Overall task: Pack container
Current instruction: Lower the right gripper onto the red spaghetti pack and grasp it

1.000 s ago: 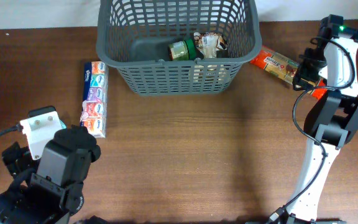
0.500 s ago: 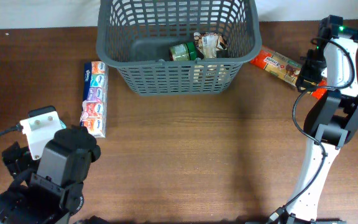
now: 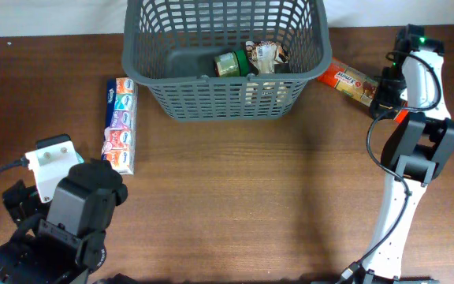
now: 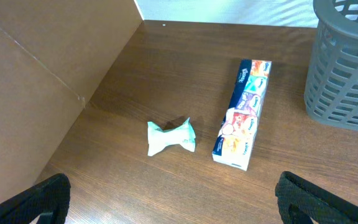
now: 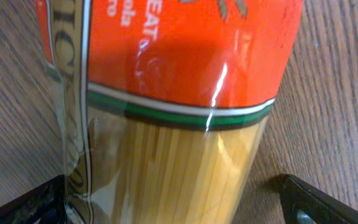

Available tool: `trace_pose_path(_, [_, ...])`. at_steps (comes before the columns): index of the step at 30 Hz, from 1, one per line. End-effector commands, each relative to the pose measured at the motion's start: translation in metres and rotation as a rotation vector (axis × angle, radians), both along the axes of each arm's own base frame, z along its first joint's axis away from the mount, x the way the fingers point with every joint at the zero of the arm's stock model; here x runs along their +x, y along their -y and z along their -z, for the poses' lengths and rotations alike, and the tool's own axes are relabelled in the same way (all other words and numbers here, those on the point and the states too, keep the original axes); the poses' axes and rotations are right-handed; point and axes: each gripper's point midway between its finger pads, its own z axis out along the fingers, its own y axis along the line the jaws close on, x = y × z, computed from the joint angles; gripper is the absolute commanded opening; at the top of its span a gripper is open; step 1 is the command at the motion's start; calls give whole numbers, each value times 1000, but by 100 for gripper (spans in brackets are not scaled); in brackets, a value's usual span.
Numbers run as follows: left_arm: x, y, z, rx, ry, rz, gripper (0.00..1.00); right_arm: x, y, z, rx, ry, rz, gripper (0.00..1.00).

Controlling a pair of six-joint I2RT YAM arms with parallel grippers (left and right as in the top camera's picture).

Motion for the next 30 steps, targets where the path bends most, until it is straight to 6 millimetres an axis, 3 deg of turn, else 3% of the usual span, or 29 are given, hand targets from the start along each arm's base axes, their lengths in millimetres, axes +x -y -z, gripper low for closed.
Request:
trace_pose_path(1, [0,0,-2,5,4,2,99,-9,-7,26,7,-72,-26,99])
trace_pose_path(9, [0,0,-2,5,4,2,99,-21,-17,55,49,-149,-61,99])
trace_pose_path(17, [0,0,-2,5,4,2,99,-23,-18,57,58,-153,-59,99])
trace_pose_path(18, [0,0,-2,5,4,2,99,-23,-18,57,58,-155,-59,92])
trace_pose_path(21, [0,0,-2,5,4,2,99,-23,-20,57,66,-154,-59,41])
trace_pose_path(23, [0,0,-2,5,4,2,99,-22,-22,57,77,-150,-59,13])
trace_pose_path(24, [0,0,-2,5,4,2,99,-22,-22,57,82,-149,-59,6])
trace_pose_path(30, [0,0,-2,5,4,2,100,-22,-34,56,147,-142,-94,4])
